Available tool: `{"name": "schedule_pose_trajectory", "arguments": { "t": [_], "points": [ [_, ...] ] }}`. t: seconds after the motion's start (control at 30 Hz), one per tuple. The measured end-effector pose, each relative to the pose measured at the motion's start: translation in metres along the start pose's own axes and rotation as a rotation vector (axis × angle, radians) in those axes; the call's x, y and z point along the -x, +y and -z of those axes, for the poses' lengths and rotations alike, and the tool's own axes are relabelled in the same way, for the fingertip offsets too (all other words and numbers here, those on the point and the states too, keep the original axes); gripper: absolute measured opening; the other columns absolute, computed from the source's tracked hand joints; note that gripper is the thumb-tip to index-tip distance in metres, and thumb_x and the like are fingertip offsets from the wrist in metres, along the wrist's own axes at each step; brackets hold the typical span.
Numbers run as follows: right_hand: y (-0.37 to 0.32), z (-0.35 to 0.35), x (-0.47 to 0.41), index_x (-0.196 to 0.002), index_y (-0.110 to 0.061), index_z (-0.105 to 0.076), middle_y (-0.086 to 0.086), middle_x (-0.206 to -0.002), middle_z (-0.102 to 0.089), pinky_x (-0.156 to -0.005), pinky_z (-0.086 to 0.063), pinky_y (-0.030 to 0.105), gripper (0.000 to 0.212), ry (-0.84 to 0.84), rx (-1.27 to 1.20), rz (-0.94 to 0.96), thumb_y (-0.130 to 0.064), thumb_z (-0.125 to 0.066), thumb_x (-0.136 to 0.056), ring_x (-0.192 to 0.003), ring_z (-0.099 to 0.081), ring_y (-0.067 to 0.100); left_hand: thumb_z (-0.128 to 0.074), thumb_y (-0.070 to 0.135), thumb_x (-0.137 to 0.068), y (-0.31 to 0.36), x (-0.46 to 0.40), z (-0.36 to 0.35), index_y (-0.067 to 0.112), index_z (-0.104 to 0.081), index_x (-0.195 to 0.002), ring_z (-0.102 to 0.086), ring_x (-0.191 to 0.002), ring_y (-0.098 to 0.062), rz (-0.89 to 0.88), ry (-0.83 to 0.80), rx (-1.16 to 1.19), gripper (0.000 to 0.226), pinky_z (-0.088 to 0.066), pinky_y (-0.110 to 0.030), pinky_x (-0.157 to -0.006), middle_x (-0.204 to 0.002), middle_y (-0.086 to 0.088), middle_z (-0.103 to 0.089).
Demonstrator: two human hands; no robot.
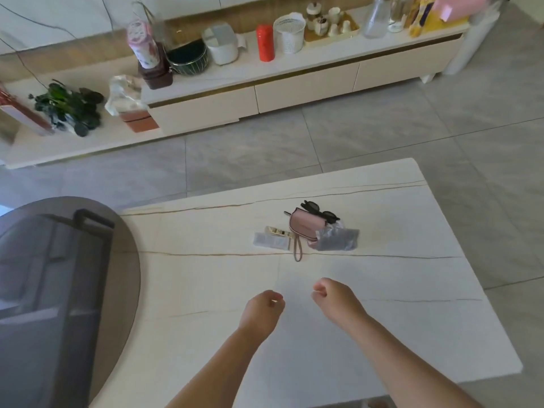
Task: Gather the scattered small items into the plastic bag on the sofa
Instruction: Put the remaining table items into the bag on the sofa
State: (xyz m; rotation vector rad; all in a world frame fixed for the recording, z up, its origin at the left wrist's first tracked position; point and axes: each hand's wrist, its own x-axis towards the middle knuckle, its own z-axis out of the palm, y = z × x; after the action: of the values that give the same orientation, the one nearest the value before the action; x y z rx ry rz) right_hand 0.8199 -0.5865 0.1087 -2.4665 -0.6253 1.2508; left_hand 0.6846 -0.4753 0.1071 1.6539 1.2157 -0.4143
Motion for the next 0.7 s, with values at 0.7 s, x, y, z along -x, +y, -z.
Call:
{"name": "schedule_pose_trajectory", "arguments": {
  "t": [0.7],
  "points": [
    [0.024, -0.107, -0.241, -0.117, -0.016, -0.053, 0.002, -0.109, -0.056, -0.077, -0.044, 0.03, 0.027, 0.163, 0.041, 0.083, -0.021, -0.05, -0.091, -0.105, -0.052, 0.02, -0.054, 0.015, -0.091, -0.026, -0.294, -0.003, 0.025, -0.03, -0.143, -0.014, -0.144, -0.02, -0.319, 0.313, -0.74, 0.059, -0.015, -0.035, -0.117, -0.149, 0.006, -0.031]
  ]
}}
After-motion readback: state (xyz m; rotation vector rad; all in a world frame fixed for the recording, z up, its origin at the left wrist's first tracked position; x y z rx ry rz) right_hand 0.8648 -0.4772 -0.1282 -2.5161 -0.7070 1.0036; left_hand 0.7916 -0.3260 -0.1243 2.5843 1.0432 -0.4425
